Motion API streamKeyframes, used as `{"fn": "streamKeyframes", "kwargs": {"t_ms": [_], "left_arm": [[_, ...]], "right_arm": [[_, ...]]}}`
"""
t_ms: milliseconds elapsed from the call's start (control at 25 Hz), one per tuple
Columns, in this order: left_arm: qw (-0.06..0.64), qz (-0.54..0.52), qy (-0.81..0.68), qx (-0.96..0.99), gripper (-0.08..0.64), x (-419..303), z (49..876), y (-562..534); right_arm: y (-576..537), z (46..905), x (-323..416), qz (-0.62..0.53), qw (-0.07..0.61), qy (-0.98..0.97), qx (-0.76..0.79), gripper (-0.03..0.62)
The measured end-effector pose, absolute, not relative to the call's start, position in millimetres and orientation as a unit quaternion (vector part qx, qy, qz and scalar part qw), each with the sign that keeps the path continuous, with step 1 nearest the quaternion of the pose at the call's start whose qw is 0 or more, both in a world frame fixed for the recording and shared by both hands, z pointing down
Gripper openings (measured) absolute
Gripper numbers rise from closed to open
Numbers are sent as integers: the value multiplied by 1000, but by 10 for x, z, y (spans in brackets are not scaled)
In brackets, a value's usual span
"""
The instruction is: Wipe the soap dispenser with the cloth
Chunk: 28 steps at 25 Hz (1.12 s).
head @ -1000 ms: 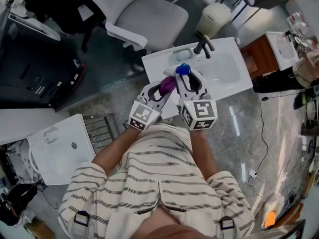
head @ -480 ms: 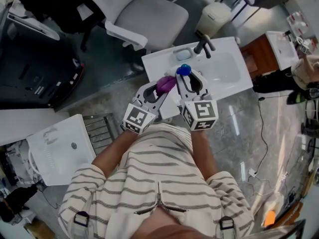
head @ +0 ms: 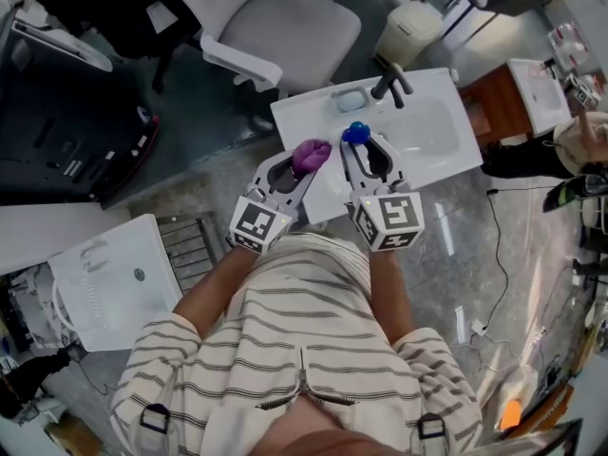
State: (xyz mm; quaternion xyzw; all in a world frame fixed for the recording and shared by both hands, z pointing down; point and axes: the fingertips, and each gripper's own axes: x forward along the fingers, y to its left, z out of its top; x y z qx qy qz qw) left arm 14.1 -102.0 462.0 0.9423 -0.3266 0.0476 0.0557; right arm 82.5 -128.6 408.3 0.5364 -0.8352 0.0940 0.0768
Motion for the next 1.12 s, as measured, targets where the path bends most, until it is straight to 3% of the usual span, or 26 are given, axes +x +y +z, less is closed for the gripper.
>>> {"fn": "streamKeyframes", "kwargs": {"t_ms": [1120], "left_arm": [[20,16,-149,989,117,182,4381,-1078]], "right_arm": [[-982,3913,545,73,56,-914,395,135]]}}
